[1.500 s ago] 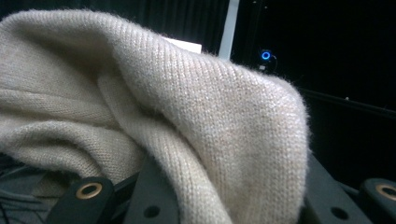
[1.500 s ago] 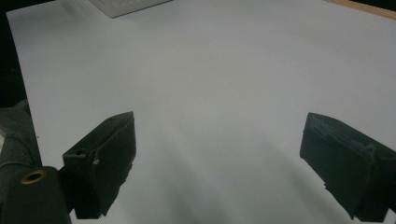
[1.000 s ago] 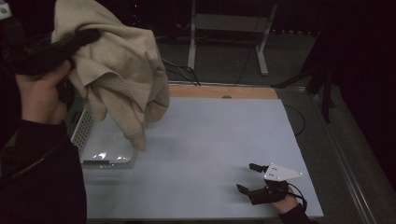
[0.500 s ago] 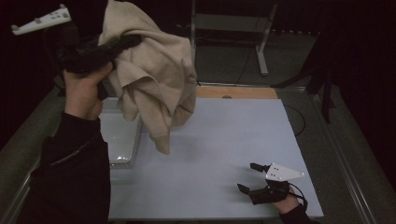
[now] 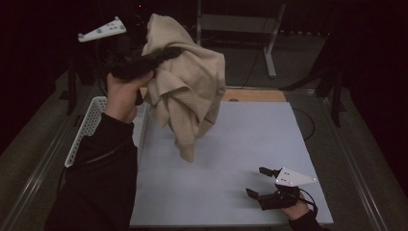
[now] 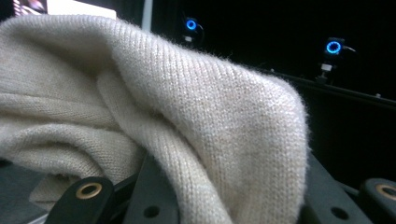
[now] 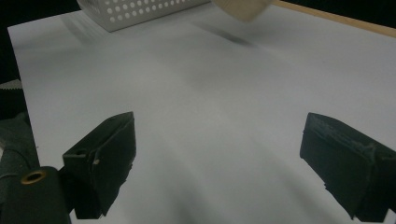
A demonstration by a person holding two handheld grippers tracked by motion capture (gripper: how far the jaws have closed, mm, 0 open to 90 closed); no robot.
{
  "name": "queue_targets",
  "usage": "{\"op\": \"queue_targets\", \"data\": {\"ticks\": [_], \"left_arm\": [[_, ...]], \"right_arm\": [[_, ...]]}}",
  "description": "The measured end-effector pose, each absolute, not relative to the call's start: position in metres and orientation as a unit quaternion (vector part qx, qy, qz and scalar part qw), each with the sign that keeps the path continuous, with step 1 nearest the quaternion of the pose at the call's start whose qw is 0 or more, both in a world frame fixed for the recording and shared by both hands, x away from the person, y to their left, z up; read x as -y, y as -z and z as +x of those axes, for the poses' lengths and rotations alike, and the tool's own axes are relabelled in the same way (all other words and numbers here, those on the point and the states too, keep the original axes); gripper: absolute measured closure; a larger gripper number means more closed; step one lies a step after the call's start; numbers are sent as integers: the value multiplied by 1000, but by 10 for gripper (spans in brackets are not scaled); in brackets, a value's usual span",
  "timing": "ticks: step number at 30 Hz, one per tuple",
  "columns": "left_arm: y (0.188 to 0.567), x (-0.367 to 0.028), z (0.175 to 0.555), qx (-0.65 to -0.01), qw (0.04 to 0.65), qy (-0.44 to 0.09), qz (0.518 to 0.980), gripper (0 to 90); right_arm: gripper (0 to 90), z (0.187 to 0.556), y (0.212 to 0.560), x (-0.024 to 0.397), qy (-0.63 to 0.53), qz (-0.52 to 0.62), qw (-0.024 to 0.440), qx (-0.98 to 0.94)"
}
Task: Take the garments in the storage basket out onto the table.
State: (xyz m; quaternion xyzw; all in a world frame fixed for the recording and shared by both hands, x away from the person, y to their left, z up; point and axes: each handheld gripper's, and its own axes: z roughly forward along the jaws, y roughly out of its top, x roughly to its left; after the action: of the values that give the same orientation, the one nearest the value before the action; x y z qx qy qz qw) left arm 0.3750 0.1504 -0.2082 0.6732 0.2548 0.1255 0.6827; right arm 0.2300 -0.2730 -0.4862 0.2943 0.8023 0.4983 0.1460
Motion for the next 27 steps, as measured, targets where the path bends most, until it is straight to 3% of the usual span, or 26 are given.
{"op": "queue_targets", "data": {"ticks": [27], "left_arm": [[292,-59,416,-258,622,-90,734,719]], "right_arm": [[108,230,485,273,-501,292,146,-802]]}}
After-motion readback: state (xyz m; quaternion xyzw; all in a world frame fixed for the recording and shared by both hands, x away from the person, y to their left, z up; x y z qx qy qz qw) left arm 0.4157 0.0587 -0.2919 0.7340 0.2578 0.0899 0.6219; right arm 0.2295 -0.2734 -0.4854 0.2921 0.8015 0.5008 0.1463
